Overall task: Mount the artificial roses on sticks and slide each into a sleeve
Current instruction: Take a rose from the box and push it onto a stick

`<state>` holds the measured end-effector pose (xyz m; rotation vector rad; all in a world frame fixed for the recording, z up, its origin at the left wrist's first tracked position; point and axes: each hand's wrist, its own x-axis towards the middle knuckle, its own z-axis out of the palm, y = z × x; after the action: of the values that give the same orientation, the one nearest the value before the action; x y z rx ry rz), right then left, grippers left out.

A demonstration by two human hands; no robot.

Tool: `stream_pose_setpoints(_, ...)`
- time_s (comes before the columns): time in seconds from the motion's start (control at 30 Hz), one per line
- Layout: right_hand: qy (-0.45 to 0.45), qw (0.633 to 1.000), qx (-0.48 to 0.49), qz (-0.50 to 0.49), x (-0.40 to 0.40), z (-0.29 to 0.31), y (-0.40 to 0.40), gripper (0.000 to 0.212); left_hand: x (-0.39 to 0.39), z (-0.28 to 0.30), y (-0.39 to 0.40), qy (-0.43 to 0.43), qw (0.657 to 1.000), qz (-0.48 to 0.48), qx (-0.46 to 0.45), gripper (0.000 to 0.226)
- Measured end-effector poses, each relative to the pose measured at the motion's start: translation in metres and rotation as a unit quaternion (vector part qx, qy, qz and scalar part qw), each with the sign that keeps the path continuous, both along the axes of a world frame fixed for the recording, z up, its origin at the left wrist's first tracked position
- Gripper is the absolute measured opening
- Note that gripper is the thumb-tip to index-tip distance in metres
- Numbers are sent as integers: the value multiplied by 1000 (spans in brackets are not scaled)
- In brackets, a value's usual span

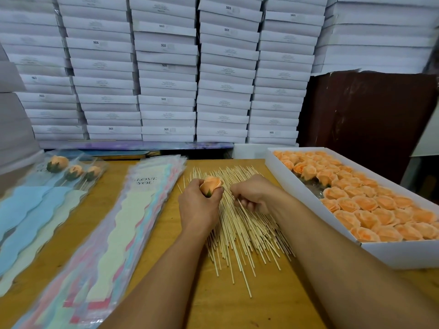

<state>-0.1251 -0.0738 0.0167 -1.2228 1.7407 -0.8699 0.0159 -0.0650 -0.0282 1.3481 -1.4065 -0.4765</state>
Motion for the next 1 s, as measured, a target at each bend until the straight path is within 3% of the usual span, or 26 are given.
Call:
stream_pose_setpoints(0.27, -61, 996, 36, 45, 0, -7, 16, 6, 0, 1, 1, 1, 1000, -3, -2, 24)
stream_pose_setpoints(0.43, -71, 996, 11, 43, 1, -7, 22, 16, 0, 2, 1, 18, 1000, -16, 4, 24)
stream_pose_setpoints(0.7, -169, 984, -30, 40, 3, -4, 31, 10, 0, 5, 4, 35, 999, -21, 11, 24)
stream_pose_setpoints(0.83, -137, 988, -19, 71, 4, -7, 37, 38, 1, 6, 3, 57, 998, -28, 18, 24)
stream_pose_setpoints(1.0, -105, 990, -46, 84, 6, -5, 42, 30, 4, 6, 1, 119, 991, -43, 41, 23)
